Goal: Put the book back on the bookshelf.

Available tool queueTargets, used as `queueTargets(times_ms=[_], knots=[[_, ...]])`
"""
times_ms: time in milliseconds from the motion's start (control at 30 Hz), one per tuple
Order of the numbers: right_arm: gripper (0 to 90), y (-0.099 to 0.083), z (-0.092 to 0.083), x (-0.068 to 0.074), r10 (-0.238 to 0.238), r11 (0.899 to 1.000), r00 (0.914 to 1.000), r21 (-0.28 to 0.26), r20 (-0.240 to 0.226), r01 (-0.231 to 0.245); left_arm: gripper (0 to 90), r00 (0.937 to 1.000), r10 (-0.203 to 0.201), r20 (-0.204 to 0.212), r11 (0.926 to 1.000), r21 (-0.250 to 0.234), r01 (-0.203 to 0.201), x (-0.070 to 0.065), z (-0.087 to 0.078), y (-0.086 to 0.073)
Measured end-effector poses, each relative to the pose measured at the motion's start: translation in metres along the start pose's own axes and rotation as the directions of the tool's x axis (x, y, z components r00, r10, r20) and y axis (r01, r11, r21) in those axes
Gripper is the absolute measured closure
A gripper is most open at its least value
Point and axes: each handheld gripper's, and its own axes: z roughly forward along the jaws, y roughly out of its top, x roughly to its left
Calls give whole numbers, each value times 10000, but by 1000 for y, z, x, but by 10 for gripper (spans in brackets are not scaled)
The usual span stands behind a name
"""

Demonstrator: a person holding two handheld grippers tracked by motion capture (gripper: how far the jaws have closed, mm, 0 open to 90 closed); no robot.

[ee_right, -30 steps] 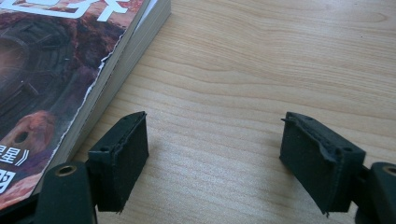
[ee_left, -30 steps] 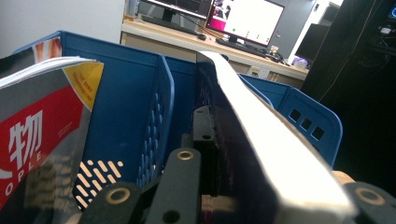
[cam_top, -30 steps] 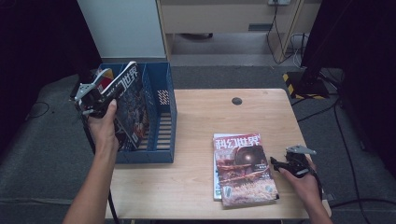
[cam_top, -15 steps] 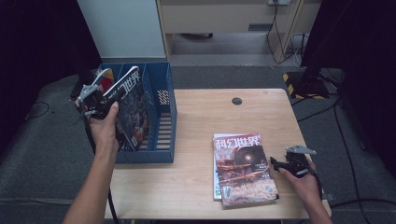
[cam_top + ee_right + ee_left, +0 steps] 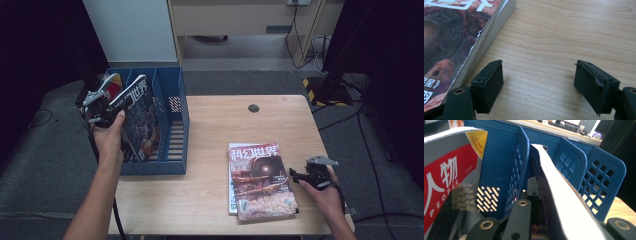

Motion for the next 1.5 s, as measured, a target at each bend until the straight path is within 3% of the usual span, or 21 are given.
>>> queueTargets(times_ms=[233, 500, 867, 1167, 1500], knots=[[233, 0, 0, 0, 0, 10000, 10000, 1, 0, 0, 808, 9995, 310, 37, 9978, 585, -311, 1, -3, 4], [233, 0, 0, 0, 20, 10000, 10000, -3, 5, -20, 802, 9977, 659, 153, 9937, 894, -670, 4, -7, 3], [231, 0, 0, 1, -4, 10000, 10000, -33, -12, 4, 780, 9977, 648, 180, 9935, 926, -662, 10, -8, -3], [229, 0, 1, 1, -5, 10000, 10000, -32, -13, 5, 744, 9964, 834, 118, 9915, 990, -841, 7, -6, -4], [223, 0, 0, 1, -89, 10000, 9999, -1, -62, 89, 696, 9969, 769, 144, 9920, 996, -779, 6, -3, -4]])
